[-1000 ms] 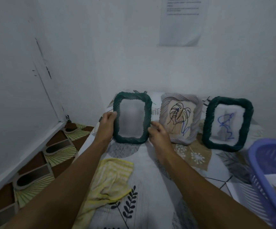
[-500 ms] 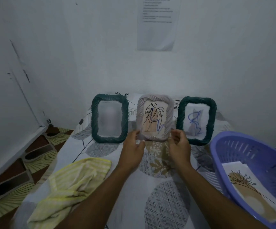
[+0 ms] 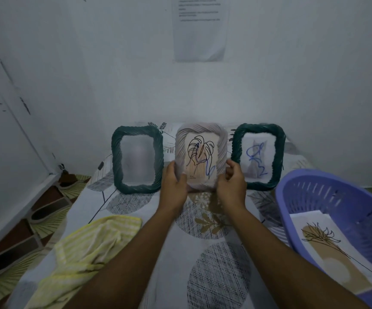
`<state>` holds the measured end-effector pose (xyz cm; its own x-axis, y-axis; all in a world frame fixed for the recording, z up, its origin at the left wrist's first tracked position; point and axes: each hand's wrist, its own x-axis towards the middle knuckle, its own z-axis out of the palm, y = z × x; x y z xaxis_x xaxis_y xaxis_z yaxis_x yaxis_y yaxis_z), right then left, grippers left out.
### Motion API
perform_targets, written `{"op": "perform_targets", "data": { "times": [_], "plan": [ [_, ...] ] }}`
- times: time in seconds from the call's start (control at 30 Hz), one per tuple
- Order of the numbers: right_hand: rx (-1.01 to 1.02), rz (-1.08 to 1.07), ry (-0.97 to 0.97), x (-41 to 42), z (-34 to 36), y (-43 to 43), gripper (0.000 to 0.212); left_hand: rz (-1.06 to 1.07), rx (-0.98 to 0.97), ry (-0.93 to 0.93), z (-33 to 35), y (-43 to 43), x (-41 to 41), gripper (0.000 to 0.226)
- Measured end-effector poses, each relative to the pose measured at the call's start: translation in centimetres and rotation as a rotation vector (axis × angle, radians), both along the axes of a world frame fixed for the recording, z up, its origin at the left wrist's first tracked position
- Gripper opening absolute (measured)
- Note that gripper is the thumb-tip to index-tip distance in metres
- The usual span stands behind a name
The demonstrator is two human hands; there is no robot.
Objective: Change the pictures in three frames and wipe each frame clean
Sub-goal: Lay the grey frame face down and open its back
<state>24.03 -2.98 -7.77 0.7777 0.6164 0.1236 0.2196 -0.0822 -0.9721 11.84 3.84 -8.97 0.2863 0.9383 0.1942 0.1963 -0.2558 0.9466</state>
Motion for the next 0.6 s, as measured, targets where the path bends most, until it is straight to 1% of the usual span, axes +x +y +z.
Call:
{"op": "perform_targets", "data": {
  "times": [0.1,0.17,0.2,0.27,0.33,0.4,0.47,0.53,0.6],
  "plan": [
    [0.025,0.035,0.04,-0.8,1.1,-2.1,0.038,-0.012,0.056,-0.064,1.4,-2.1,-1.6,0.007],
    [0.031,0.064,0.053,-1.7,2.0,-4.2,0.036,-0.012,0.135,-0.052,2.5,-3.8,-3.1,0.012],
    [0.029,0.083,0.049,-2.2,2.4,-5.4,0.036,-0.041,0.144,-0.081,3.0,-4.8,-3.8,0.014],
    [0.009,0.116,0.017,-3.2,3.2,-7.7,0.036,-0.113,0.113,-0.162,3.8,-6.6,-5.4,0.023],
    [0.0,0.123,-0.059,-4.2,4.1,-9.8,0.033,-0.15,0.047,-0.224,4.3,-8.5,-6.6,0.025],
    [0.047,0.139,-0.112,-5.2,5.3,-11.6,0.025,-0.133,0.066,-0.191,4.8,-10.6,-7.4,0.023],
    [0.072,0.225,-0.128,-6.7,7.1,-13.0,0.019,-0.132,0.153,-0.126,5.1,-12.7,-7.9,0.01],
    [0.042,0.295,-0.113,-8.0,8.2,-13.7,0.024,-0.165,0.25,-0.09,5.3,-14.5,-8.3,0.008],
    [0.012,0.295,-0.089,-8.7,9.0,-14.2,0.031,-0.221,0.307,-0.051,5.7,-16.2,-8.4,0.005]
  ]
}}
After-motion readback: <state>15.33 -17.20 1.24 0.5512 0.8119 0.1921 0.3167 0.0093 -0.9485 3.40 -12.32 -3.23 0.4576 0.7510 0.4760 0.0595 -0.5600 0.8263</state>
